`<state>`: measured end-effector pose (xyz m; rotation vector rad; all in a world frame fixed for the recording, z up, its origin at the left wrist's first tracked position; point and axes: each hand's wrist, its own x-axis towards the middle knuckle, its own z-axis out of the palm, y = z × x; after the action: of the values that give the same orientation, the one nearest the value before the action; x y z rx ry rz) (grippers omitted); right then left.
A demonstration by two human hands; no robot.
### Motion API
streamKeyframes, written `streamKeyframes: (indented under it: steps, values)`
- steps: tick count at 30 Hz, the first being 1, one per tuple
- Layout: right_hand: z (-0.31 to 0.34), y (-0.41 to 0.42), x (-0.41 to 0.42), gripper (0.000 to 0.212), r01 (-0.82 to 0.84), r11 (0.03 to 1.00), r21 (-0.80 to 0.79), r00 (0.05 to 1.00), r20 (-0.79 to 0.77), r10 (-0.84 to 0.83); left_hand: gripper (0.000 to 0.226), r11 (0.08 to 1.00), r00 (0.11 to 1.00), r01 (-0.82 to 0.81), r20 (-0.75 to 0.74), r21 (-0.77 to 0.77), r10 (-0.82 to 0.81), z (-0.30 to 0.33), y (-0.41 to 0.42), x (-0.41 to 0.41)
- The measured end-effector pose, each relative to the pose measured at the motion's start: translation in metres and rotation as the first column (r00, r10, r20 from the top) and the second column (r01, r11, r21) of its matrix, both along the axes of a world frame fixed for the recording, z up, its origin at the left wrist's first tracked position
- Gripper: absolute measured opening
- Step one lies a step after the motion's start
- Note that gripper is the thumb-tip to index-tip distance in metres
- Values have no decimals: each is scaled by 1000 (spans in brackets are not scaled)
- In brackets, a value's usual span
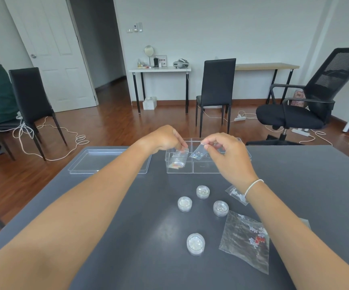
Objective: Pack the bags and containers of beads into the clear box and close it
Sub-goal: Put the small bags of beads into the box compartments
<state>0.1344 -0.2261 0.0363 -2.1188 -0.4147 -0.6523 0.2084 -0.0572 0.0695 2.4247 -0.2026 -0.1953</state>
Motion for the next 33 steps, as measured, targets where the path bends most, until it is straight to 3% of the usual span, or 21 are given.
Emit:
streamKeyframes:
  steps: [9, 13, 16, 25, 33]
  values:
    - [0, 0, 0, 13, 4, 1000, -10, 1000, -6, -4, 12, 979, 989, -7, 144, 203, -22, -16, 4, 4]
    - [0, 0, 0, 13, 1, 1000, -16, 1000, -11, -1, 15, 976, 982, -29, 191, 217, -13, -20, 7, 2]
    - [0, 1, 0, 14, -3, 1000, -17, 1000, -14, 3, 17, 988, 971, -19, 240, 153, -18, -22, 11, 1]
    - [7, 9, 12, 17, 10, 1000, 5, 1000, -25, -10, 25, 963, 922, -30, 364, -266, 129, -52, 37, -20]
    - [23, 24, 43, 18, 21, 999, -26, 993, -114, -23, 37, 947, 958, 11, 273, -320, 81, -66, 53, -36]
